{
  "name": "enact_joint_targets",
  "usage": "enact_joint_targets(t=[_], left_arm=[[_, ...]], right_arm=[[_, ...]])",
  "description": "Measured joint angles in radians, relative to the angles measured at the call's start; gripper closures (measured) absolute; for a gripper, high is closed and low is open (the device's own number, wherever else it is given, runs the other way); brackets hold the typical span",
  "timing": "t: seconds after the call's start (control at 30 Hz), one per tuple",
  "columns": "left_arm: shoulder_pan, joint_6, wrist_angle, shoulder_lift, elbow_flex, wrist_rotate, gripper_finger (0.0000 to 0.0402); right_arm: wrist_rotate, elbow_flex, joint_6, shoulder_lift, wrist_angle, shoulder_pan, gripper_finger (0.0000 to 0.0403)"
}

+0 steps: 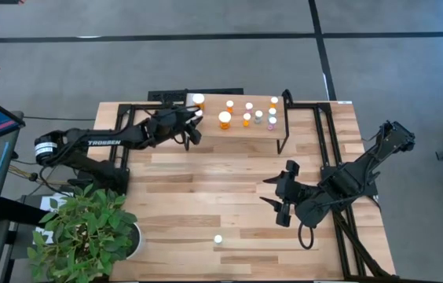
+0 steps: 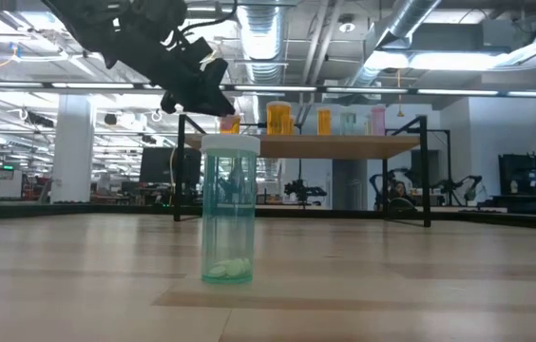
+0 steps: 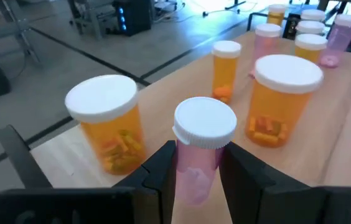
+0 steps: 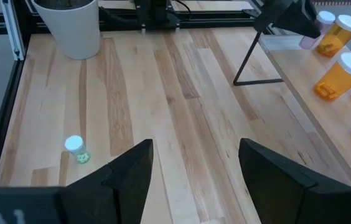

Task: Pick and place medicine bottles onto shelf by color
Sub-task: Put the pink pill bottle on the shelf

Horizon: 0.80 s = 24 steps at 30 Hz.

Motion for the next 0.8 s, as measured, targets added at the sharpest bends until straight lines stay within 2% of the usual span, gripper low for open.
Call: enact_joint_targets(t=[0.53,0.8], left_arm=[[0.047,-0.043,-0.018,0.005,-0.007,0.072,0.0309],[0.072,-0.054,-0.018,0.005,-0.007,0.074,0.0271]], right_arm=[[0.000,0.000,-0.003,0.000,0.000,0.000,0.0143],[0.000,0.000,-0.003,0.000,0.000,0.000,0.0143]])
